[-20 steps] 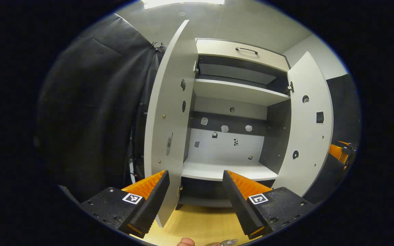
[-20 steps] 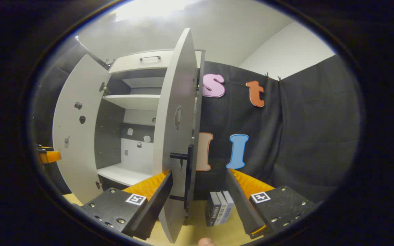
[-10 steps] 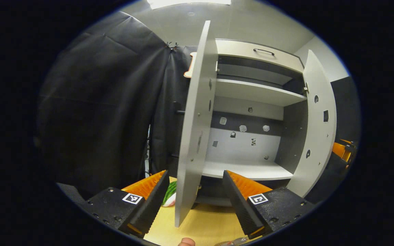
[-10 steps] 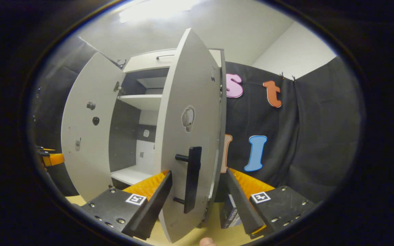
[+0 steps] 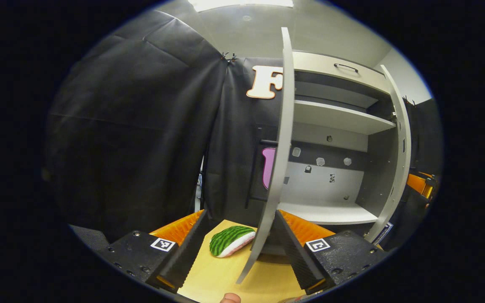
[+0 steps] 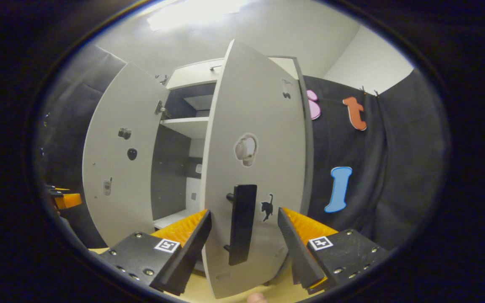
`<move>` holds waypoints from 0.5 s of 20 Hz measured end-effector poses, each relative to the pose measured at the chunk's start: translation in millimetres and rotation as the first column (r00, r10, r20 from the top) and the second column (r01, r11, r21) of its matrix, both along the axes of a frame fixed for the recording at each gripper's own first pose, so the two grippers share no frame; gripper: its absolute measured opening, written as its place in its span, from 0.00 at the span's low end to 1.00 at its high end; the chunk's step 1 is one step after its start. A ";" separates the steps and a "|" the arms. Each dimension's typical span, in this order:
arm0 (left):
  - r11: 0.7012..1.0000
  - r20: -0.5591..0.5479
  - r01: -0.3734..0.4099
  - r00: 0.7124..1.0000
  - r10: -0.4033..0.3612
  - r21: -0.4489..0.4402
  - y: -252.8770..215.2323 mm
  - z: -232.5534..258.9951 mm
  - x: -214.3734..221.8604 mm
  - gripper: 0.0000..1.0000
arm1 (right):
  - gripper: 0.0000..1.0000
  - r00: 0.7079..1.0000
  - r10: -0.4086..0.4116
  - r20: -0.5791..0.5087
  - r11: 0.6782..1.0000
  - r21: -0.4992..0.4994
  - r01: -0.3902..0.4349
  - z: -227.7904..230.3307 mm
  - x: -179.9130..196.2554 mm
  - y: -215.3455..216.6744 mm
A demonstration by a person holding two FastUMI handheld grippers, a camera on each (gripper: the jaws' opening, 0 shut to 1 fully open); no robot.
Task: Grasp the bottle in the cabinet with the left hand and place it on the coaster, then close the right door with the right hand and the left door with the left hand.
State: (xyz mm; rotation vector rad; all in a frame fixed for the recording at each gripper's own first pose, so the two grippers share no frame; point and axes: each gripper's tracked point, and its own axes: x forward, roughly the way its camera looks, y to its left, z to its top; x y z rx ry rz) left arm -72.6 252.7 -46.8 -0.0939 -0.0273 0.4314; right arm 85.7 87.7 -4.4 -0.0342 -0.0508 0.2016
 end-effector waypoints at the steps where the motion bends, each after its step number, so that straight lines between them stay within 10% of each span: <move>1: 1.000 0.001 -0.005 1.000 0.005 0.000 5.4 1.2 -1.4 0.96 | 0.93 1.000 0.014 0.005 1.000 0.002 -0.014 0.2 1.2 11.0; 10: 0.999 -0.011 0.049 0.999 -0.049 -0.009 35.2 3.2 11.3 0.96 | 0.96 1.000 0.007 -0.018 0.999 0.032 -0.006 -7.7 8.3 51.5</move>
